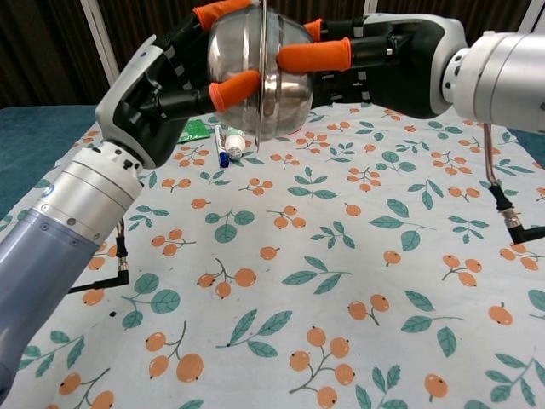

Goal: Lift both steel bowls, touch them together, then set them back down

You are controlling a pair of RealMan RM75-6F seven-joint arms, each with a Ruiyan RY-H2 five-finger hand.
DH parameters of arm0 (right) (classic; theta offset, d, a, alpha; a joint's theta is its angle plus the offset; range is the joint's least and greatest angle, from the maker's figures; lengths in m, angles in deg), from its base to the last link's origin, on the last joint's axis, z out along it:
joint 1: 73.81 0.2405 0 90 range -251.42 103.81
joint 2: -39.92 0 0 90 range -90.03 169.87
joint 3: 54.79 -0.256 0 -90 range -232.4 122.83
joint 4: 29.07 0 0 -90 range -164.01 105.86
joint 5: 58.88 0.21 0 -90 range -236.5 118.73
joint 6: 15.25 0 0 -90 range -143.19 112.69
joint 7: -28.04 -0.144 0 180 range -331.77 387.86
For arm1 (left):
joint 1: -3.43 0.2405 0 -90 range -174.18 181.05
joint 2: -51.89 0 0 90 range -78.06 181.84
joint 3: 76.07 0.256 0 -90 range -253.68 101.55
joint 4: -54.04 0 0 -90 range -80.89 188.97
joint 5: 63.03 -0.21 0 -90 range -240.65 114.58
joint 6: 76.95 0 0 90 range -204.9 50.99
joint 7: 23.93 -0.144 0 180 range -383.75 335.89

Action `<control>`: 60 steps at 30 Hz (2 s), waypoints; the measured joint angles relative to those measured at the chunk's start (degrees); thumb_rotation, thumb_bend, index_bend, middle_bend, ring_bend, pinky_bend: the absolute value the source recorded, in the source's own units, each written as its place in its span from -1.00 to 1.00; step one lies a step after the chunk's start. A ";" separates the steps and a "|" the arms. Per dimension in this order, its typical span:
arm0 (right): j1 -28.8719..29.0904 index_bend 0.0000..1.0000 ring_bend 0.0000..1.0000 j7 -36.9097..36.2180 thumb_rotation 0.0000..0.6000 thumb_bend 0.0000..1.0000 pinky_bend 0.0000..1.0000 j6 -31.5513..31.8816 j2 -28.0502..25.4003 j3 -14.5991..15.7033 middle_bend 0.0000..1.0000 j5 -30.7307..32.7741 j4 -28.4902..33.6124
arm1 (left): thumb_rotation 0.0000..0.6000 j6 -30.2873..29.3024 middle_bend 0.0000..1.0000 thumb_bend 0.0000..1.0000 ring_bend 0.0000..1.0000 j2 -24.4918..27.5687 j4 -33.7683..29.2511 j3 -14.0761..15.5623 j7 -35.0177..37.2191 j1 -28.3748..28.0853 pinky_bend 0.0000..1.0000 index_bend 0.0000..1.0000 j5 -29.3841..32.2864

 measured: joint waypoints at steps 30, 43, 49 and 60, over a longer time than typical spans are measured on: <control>-1.88 -0.10 -0.25 4.53 1.00 -0.90 -0.40 1.48 -4.89 -0.21 -0.39 -2.54 -0.57 | 1.00 -1.15 -0.65 -0.87 -0.72 6.81 -6.02 0.46 -11.71 1.63 -0.34 -0.24 0.17; -1.27 -0.08 -0.25 39.11 1.00 -0.90 -0.41 17.04 -0.66 5.18 -0.39 -7.61 -10.80 | 1.00 6.78 -0.63 -0.90 -0.72 21.48 -27.81 -0.59 -57.87 4.26 -0.34 -0.26 9.79; -0.93 -0.06 -0.25 47.90 1.00 -0.90 -0.42 19.18 0.14 7.91 -0.39 -10.68 -13.16 | 1.00 12.66 -0.70 -0.91 -0.72 29.04 -41.03 -1.59 -72.71 5.49 -0.34 -0.31 23.96; 0.35 -0.06 -0.25 59.84 1.00 -0.90 -0.44 19.05 1.50 10.90 -0.39 -13.74 -14.47 | 1.00 16.44 -0.76 -0.92 -0.79 34.17 -46.88 -3.69 -83.96 5.59 -0.42 -0.40 39.96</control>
